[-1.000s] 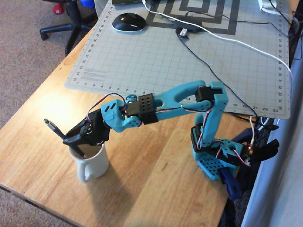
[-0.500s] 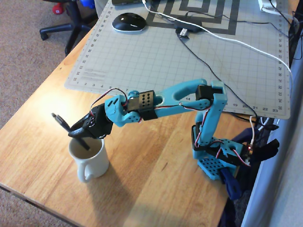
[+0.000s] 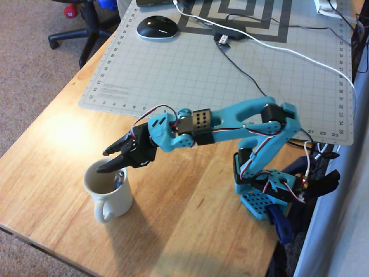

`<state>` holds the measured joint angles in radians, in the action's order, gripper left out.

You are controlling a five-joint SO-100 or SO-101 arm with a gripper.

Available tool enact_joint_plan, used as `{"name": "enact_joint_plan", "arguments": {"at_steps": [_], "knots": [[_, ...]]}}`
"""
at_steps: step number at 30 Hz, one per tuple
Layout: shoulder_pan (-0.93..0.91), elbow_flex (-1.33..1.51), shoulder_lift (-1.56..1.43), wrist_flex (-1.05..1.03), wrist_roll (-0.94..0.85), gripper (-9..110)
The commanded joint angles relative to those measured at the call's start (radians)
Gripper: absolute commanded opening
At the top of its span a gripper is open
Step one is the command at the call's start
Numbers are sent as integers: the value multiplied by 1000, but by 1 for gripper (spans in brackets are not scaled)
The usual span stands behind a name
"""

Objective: Grasp a pen and put it in a mug.

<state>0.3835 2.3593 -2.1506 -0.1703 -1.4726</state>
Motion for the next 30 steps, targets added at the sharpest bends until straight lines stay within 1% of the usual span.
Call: {"name": "enact_joint_plan", "arguments": {"at_steps": [1,6,9,12,16,25,28,30], "knots": [[-51,28,-189,17,9,13],[-86,146,-345,15,9,5],[-107,222,-440,14,17,3],[-143,295,-532,14,97,3],[-178,396,-643,14,337,3],[-239,612,-857,12,1086,3],[-259,690,-907,11,1262,2],[-265,753,-942,0,1344,2]]}}
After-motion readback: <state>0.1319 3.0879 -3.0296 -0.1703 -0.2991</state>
